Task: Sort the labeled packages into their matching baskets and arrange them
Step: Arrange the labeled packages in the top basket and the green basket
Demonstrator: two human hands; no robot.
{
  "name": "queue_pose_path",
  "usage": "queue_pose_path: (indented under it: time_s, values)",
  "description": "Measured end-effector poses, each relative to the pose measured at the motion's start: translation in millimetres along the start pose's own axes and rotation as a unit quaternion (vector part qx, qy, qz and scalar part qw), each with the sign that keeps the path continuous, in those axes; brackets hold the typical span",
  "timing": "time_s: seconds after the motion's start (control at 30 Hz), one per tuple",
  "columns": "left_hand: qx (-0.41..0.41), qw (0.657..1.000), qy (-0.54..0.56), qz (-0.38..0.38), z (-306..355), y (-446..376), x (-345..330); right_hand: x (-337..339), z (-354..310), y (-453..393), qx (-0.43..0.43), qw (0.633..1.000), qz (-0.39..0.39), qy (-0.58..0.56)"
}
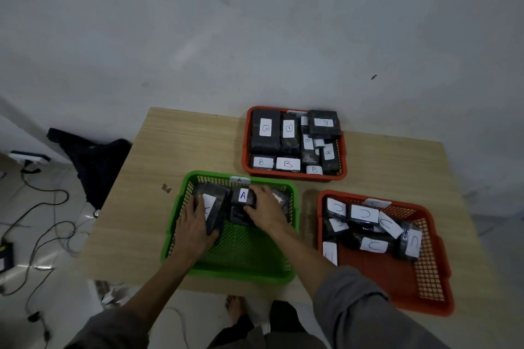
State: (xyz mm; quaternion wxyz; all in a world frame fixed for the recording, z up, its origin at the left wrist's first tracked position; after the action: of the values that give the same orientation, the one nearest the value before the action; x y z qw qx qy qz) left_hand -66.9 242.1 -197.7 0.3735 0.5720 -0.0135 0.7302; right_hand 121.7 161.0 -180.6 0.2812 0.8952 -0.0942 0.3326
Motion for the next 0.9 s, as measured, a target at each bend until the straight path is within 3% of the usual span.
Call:
queue_pose_path:
  time_s: [0.2, 0.37, 0.53, 0.73, 0.9]
  values:
    - [0.005, 0.999, 0.034, 0.012, 6.4, -1.4, 9.5, -0.1, -0.3, 3.3, 0.009, 0.999, 0.015, -0.038]
    - [-0.103, 0.993, 0.045, 0.021, 14.1, 11.6, 12.0, 21.9, 20.0, 15.8, -0.008, 0.99, 0.081, -0.119]
    - [-0.239, 0.969, -0.017, -0.064, 35.0, 26.8, -3.1, 50.8, 48.8, 23.6, -0.016, 0.982, 0.102, -0.158]
    - [-0.321, 0.917, -0.17, -0.164, 82.2, 23.1, -55.1, 58.7, 65.9, 39.8, 0.002, 0.982, 0.115, -0.147]
    - [-0.334, 0.895, -0.229, -0.189, 103.5, 15.0, -86.5, 39.3, 78.3, 57.2, 0.022, 0.991, 0.083, -0.107]
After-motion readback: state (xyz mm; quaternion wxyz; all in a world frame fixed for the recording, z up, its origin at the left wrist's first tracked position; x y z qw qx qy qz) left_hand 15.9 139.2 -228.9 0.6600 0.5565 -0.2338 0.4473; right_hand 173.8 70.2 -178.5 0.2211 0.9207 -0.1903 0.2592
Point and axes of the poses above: each hand's wrist, its own y-axis away from the middle knuckle, its own x-axis out of the back of the hand, z = x × y, the point moved 5 cm from there along -y, towards the middle knuckle, and after that the axes turned 8 degrees about -z, right-handed, at the moved point
